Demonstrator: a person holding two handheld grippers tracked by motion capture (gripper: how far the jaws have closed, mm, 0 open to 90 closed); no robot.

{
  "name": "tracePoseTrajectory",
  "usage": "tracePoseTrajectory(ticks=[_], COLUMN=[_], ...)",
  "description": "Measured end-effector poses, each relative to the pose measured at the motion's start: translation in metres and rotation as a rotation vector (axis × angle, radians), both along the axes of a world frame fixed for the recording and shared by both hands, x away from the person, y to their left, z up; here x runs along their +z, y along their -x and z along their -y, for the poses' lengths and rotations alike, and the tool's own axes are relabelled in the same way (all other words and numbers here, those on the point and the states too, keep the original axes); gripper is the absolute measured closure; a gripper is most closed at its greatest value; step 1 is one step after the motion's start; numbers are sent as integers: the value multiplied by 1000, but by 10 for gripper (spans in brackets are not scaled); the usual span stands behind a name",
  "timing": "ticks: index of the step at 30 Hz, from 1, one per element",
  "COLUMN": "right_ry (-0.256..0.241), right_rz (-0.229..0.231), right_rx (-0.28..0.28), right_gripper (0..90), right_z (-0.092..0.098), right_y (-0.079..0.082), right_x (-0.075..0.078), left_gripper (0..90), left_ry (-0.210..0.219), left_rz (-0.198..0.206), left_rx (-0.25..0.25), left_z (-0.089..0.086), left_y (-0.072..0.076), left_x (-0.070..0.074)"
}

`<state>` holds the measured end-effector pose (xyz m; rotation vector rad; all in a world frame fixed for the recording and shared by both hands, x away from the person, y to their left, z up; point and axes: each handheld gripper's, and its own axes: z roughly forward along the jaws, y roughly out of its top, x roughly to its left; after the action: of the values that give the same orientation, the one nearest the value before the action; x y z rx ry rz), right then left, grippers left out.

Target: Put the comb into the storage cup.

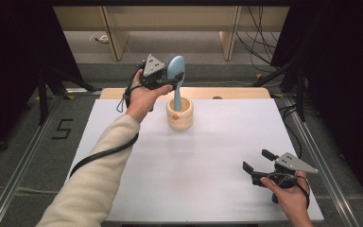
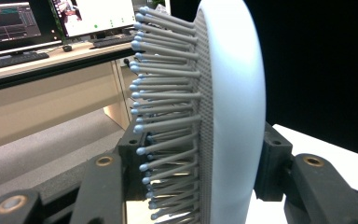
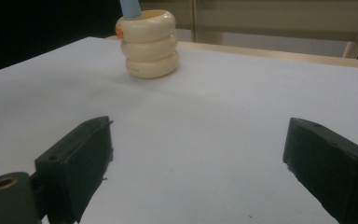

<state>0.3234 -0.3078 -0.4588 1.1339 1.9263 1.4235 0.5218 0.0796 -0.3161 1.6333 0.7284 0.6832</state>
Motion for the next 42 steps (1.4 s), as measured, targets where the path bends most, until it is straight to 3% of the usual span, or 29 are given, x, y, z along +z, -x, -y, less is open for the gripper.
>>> tracePoseTrajectory(ticks=[13,42], right_ry=[6,3], right_rz=[-2,0], right_rx=[5,9], right_gripper=[92,92], right_z=[0,0], right_y=[0,0], right_x=[0,0], left_gripper=[489,487], left_ry=[-21,-15], left_rz=[1,-5], left_rx=[-3,0], left_z=[3,6], left_y=[-2,-8], left_x=[-3,-8])
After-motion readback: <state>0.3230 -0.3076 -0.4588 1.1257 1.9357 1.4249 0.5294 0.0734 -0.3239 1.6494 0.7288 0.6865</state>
